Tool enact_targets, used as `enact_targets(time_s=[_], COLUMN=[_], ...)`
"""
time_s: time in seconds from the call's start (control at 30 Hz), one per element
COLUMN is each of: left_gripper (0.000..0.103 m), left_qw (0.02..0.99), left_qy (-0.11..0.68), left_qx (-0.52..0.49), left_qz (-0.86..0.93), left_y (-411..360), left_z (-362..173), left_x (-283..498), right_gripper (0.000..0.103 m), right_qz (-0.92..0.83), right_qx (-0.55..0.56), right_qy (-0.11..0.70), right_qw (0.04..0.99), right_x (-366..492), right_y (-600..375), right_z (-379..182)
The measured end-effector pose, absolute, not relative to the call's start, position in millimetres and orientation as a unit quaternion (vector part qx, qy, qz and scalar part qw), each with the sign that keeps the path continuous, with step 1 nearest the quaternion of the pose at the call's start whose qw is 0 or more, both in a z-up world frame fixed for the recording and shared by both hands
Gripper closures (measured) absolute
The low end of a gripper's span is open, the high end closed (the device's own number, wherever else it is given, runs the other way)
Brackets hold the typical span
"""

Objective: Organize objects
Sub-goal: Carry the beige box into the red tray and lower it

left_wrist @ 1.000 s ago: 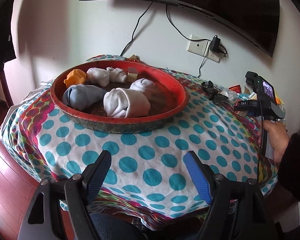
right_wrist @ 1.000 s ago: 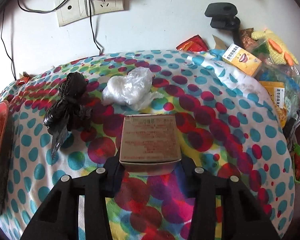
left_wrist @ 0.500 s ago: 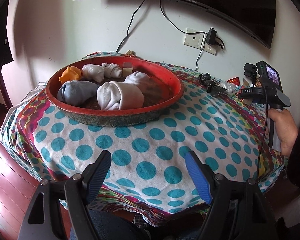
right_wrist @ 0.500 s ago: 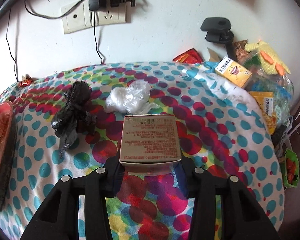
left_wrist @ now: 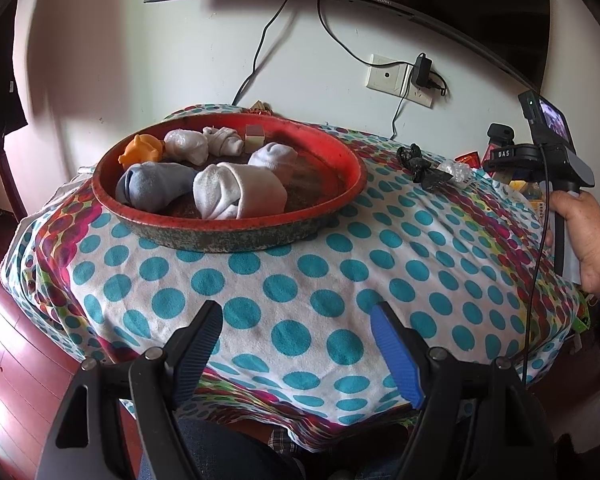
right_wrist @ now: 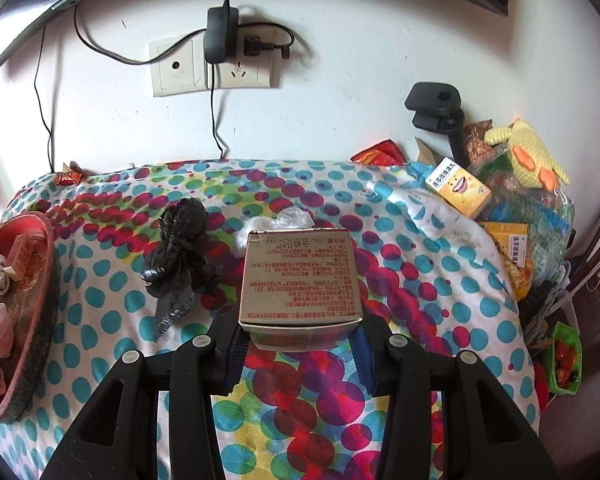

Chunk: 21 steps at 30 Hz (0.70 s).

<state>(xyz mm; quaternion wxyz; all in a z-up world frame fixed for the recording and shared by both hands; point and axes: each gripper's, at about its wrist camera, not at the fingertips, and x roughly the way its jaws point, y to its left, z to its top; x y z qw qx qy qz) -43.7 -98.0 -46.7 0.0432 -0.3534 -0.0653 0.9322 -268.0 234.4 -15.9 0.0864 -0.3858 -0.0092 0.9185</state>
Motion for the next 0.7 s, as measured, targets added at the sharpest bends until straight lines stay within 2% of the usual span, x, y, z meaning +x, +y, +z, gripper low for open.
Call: enact_targets(time_s=[0.7], left_gripper=[0.024], left_qw=[0.041], left_qy=[-0.064], left_qx=[-0.366], left_qz=[0.927], left_y=[-99], left_z=[-51], left_x=[-46], right_gripper=[0.061], right_qz=[0.928], right_qx=[-0.369], right_qy=[-0.030], right_qw=[0.044], right_x=[-267], right_y=[181], right_z=[8])
